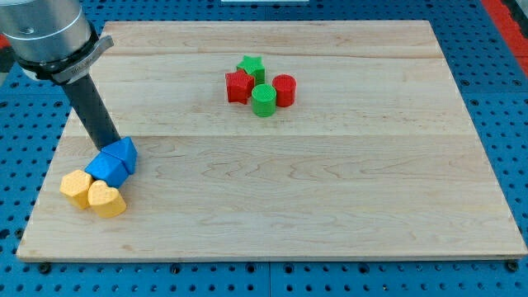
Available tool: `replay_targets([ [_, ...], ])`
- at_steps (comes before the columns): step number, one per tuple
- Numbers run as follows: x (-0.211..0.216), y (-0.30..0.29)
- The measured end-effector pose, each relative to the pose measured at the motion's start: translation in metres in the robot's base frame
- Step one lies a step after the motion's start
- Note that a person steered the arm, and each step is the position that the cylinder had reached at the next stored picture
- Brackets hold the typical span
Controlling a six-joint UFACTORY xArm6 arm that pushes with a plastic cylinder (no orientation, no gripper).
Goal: Move the green circle towards the bottom center of the board
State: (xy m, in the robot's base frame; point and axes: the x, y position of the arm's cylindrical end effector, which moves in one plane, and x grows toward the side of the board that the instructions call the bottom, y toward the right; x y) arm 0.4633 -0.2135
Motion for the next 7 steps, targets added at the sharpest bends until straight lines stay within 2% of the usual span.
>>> replay_targets([
  [4,-0.002,-0.003],
  [7,-0.020,-0.001],
])
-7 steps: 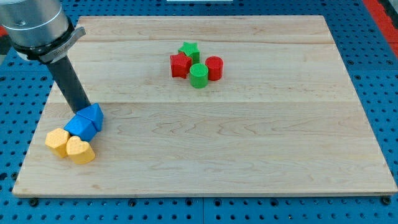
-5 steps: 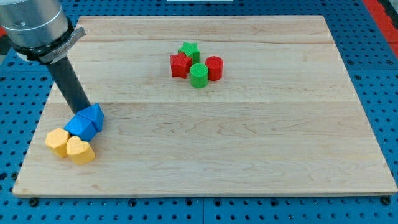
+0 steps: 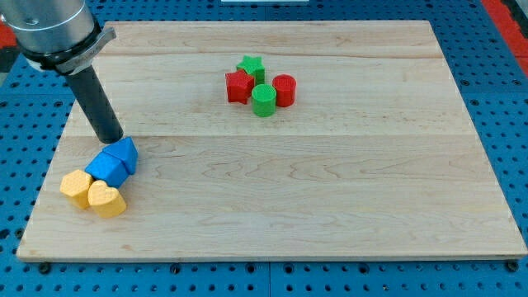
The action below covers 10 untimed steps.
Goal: Move the green circle towards the bottom center of the board
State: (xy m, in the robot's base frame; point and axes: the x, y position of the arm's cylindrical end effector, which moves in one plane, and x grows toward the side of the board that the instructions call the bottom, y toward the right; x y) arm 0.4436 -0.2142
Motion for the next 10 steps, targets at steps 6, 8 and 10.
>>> replay_targets([
  [6,-0.079,0.171],
  [8,-0.083,0.246],
  [10,-0.044,0.268],
])
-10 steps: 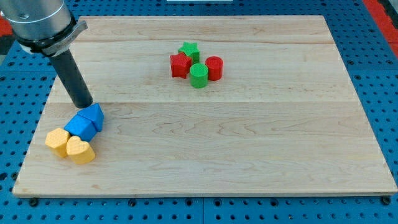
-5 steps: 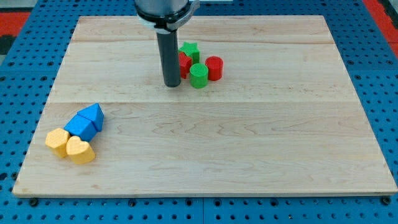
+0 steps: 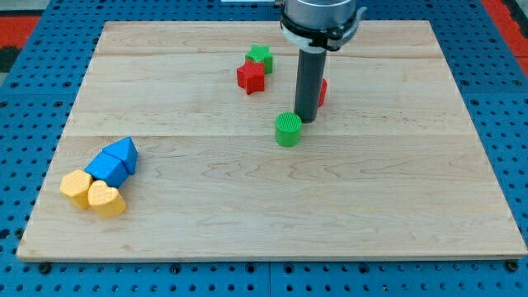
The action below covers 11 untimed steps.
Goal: Move the green circle towards the bottom center of the board
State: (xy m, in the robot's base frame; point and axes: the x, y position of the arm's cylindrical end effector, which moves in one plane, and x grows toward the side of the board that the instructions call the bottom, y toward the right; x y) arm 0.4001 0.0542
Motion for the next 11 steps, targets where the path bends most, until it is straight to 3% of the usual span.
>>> replay_targets([
  [1,-0.012,-0.070],
  [2,0.048,-0.048],
  [3,0.034,-0.001],
  [4,-0.018,-0.008],
  [5,0.024,0.094],
  [6,0.048,0.094],
  [7,0.003,0.096],
  [8,-0.002,0.061],
  [10,0.044,0.073],
  [11,0.009,0.044],
])
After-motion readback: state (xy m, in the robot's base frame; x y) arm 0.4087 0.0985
